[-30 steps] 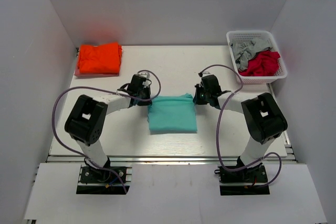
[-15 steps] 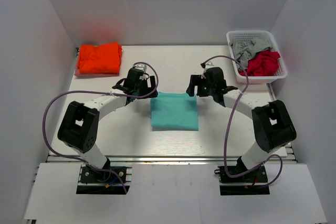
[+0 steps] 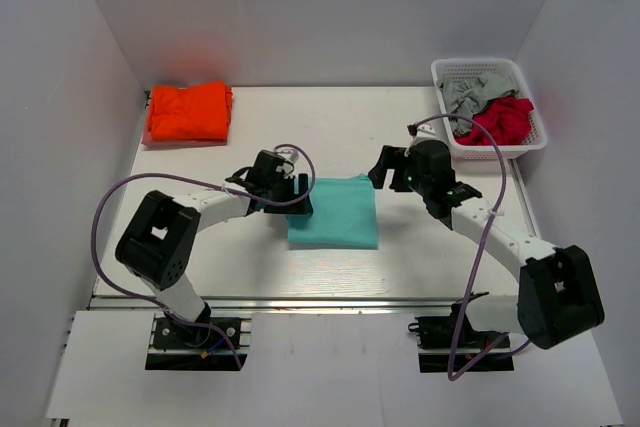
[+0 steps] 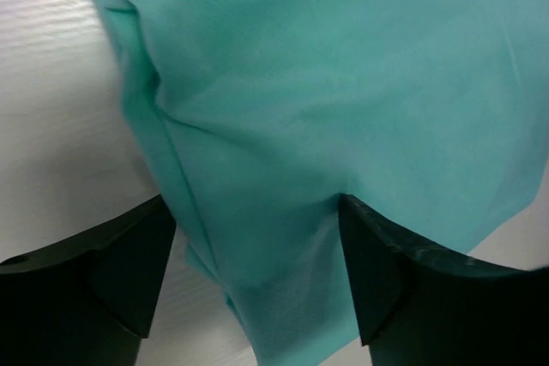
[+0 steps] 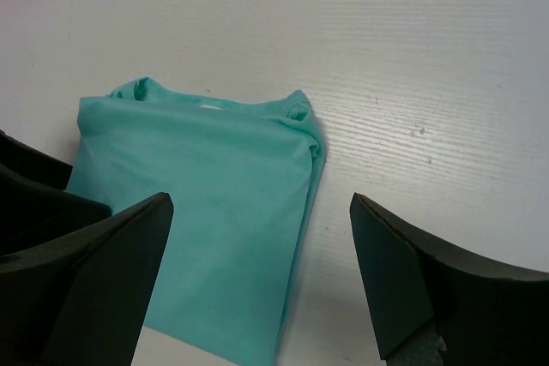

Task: Fold and stack the t-shirts
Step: Put the neatly folded tshirt into the corner of the board with the left arm

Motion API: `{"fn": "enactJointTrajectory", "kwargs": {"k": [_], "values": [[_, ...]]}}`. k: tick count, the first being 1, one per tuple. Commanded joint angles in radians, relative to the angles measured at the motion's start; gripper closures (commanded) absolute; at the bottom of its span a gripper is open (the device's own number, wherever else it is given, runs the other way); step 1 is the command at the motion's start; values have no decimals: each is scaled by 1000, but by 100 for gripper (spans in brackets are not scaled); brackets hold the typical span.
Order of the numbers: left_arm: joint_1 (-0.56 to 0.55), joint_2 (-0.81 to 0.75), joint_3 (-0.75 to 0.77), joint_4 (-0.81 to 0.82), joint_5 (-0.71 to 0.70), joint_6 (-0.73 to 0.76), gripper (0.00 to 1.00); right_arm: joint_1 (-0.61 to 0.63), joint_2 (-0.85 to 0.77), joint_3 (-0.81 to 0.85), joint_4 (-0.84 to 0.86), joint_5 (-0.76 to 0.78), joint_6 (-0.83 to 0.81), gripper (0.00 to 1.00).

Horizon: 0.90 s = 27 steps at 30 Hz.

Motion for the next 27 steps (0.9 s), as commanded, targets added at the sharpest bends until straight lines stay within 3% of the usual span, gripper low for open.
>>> {"fn": "enactJointTrajectory", "kwargs": {"k": [1, 9, 12, 15, 20, 23, 27], "values": [[-33, 36, -9, -9, 45, 11, 16, -3, -59, -30, -20, 39, 16, 10], [-75, 194, 30, -77, -84, -80, 51, -5, -146, -93, -49, 123, 16, 10], [-84, 212, 66, -97, -106, -89, 69, -3, -180, -118, -44, 149, 13, 10], [-84, 208, 113, -106, -115, -89, 100, -6, -212, -133, -41, 171, 7, 10], [-75, 171, 297, -179, -284, 26, 100, -8, -252, -147, -37, 197, 6, 10], [-54, 158, 446, -239, -345, 183, 100, -6, -274, -157, -37, 226, 0, 10], [-53, 122, 527, -248, -463, 344, 100, -6, -286, -164, -37, 241, 0, 10]]}}
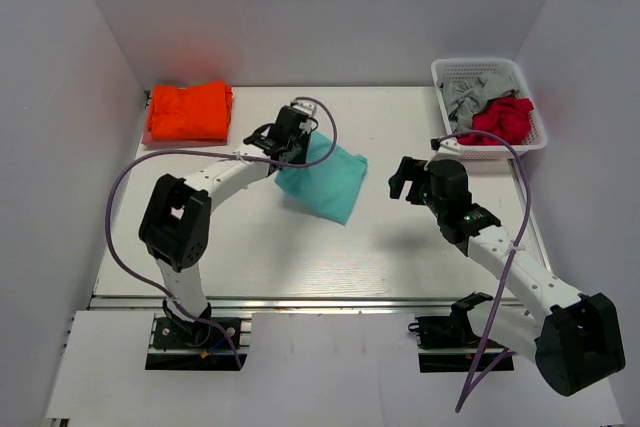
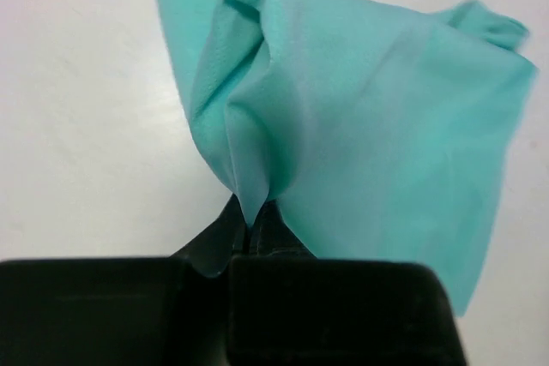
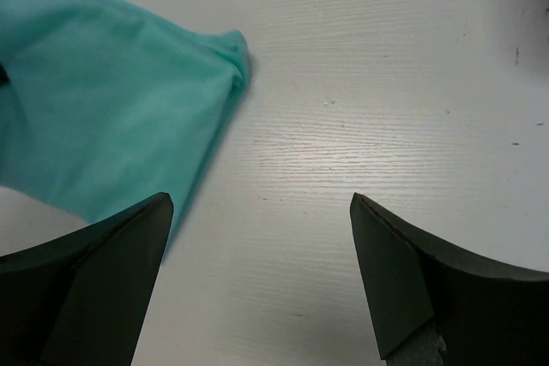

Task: Fold and stack the t-shirts
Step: Put the neatly folded tshirt into the corner of the board with the left arm

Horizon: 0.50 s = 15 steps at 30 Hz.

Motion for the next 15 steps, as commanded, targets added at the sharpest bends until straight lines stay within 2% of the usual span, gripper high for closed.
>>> {"fn": "enactJointTrajectory", "kwargs": {"k": [1, 5, 10, 15], "values": [[18, -82, 85, -38, -163, 203, 100, -6, -22, -10, 29, 47, -6, 10], [50, -82, 204, -85, -306, 306, 100, -6, -26, 3, 25, 53, -12, 10], [131, -73, 315, -64, -281, 519, 100, -6, -32, 13, 22, 59, -17, 10], [211, -20, 439, -73, -204, 656, 100, -6, -18, 30, 23, 62, -18, 10]]}}
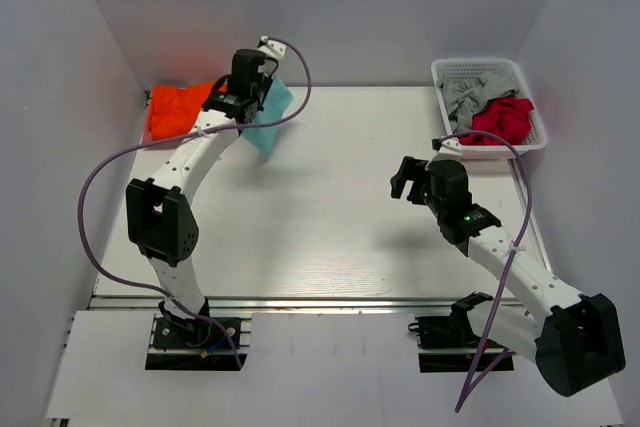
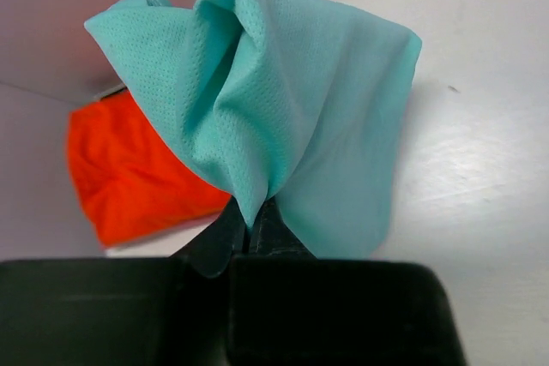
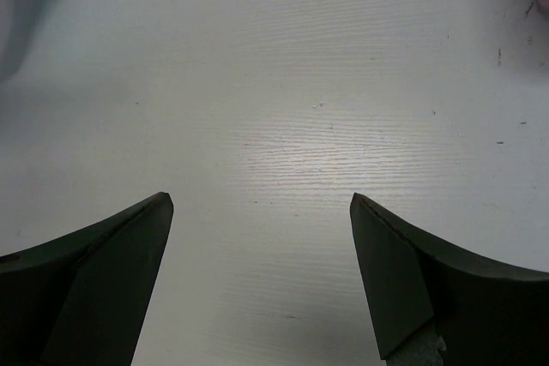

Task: Fold and stack the t-shirts
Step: Put the neatly folded tshirt into the corner of the board with the left arm

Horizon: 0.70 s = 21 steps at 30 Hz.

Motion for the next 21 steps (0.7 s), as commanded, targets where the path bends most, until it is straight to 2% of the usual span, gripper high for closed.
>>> {"fn": "enactJointTrajectory", "kwargs": {"k": [1, 10, 21], "values": [[66, 13, 95, 5, 40, 149, 100, -6, -3, 41, 22, 31, -13, 10], [215, 188, 443, -132, 128, 167, 100, -4, 63, 99, 13, 14, 2, 10], [385, 292, 543, -121, 185, 178, 100, -6, 152, 171, 6, -20, 13, 10]]}}
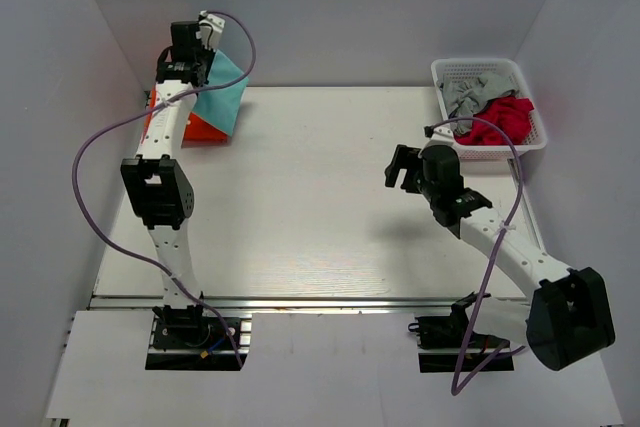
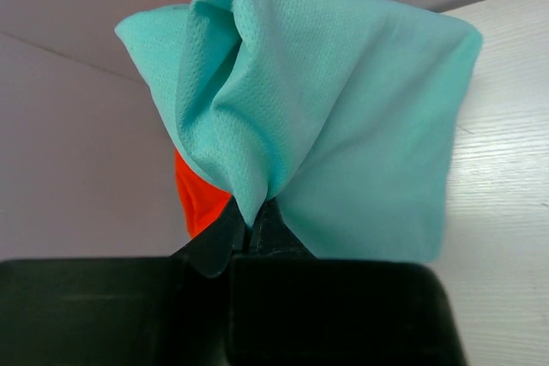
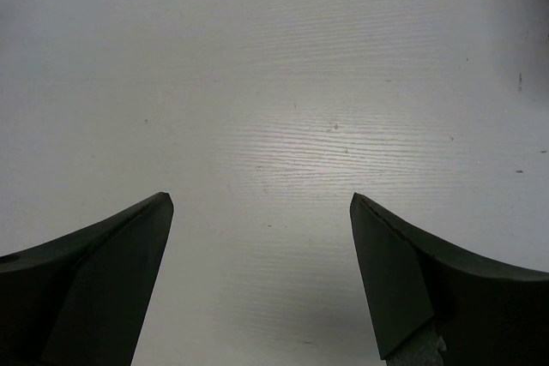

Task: Fold and stack the t-shirts
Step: Put the neatly folded tshirt into the corner of the board with the left arm

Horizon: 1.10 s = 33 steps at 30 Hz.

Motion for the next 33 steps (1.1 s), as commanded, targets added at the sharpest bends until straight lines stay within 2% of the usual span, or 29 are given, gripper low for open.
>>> {"fn": "enactJointTrajectory", "kwargs": {"k": [1, 10, 16, 17, 18, 20, 21, 25, 28, 31, 33], "values": [[52, -12, 64, 22, 43, 9, 100, -3, 25, 66, 12, -13, 10, 10], [158, 128, 73, 71, 63, -9, 100, -6, 102, 104, 22, -53, 34, 10], [192, 241, 170, 106, -65, -49, 100, -3, 155, 136, 15, -76, 34, 10], [202, 242, 179, 120, -109, -87, 96, -1, 159, 135, 15, -75, 31, 10], [202, 254, 179, 134, -127, -87, 56, -3, 157, 132, 21, -75, 33, 10], [212, 254, 170, 175, -162, -104, 10, -3, 165, 135, 22, -79, 31, 10], [212, 254, 170, 191, -177, -118, 0, 0, 165, 133, 18, -82, 34, 10], [212, 254, 210, 200, -210, -181, 0, -3, 171, 135, 12, -84, 27, 10], [212, 217, 185, 209, -210, -195, 0, -3, 154, 126, 15, -88, 24, 10], [193, 173, 162, 209, -293, -244, 0, -6, 122, 106, 18, -96, 24, 10], [183, 154, 171, 145, -294, -282, 0, -4, 105, 98, 24, -98, 24, 10]]}}
